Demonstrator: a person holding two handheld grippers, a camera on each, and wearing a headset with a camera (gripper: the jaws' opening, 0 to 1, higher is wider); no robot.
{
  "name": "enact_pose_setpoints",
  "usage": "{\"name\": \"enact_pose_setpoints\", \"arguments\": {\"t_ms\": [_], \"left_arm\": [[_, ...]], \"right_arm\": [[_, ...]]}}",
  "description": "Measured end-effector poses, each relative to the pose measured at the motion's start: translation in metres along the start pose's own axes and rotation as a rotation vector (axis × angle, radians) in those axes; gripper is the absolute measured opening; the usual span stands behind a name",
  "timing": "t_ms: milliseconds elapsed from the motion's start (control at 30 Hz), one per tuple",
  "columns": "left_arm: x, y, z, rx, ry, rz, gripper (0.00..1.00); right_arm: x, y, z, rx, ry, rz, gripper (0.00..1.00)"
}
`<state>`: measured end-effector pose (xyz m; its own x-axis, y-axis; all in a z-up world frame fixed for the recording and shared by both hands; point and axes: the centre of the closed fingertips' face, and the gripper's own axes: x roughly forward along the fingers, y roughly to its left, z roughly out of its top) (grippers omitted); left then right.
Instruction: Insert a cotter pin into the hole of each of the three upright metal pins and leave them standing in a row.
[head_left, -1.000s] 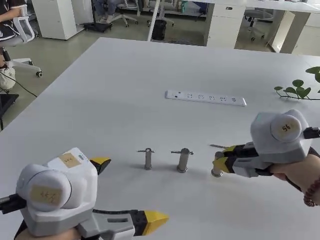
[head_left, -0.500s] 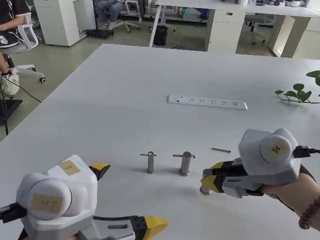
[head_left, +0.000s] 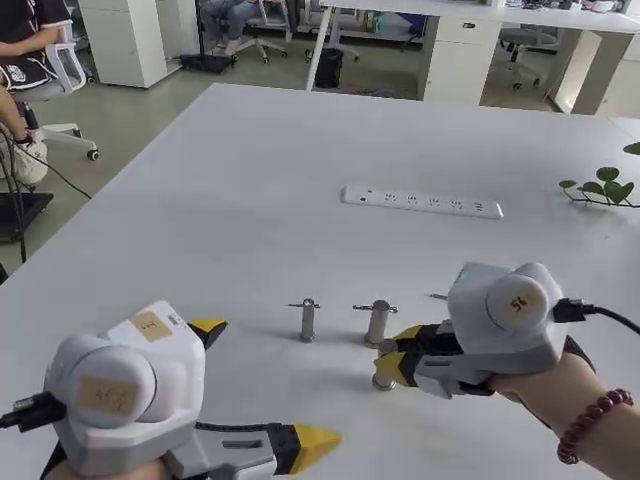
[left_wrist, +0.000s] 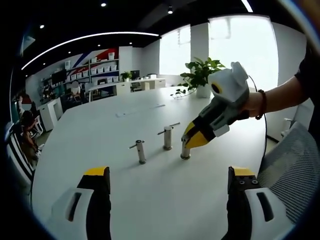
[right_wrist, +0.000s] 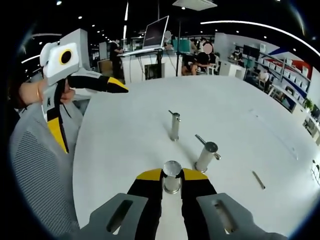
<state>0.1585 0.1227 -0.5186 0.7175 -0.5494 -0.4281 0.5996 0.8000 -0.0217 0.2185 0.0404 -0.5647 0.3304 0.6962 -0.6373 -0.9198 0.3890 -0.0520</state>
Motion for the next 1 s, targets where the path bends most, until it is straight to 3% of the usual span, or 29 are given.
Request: {"name": "enact_pose_setpoints", "arguments": {"t_ms": [200,600,900,1000], "left_arm": [[0.0001,-0.0005,-0.0002,0.006,0.001,-0.001,0.97],[-0.0006,-0.0024,-0.0009,0.009,0.005,-0.007,0.98],[-0.0006,-0.002,-0.0024,0.007,0.012,-0.008,0.98],[-0.0005,-0.0015,-0.0027,0.006,0.012,-0.006,0.98]], "right_arm": [[0.0032,0.0036,-0.0009,0.005,-0.008,-0.013,0.08],[0.0002,0.0032,-0.0024,0.034,-0.026,-0.092,0.09],[0.0023,0.0037,-0.0028,0.074,-0.037,-0.111,0.1],[0.0021,0.0082,-0.0038,0.083,-0.034,-0.093,0.14]]}}
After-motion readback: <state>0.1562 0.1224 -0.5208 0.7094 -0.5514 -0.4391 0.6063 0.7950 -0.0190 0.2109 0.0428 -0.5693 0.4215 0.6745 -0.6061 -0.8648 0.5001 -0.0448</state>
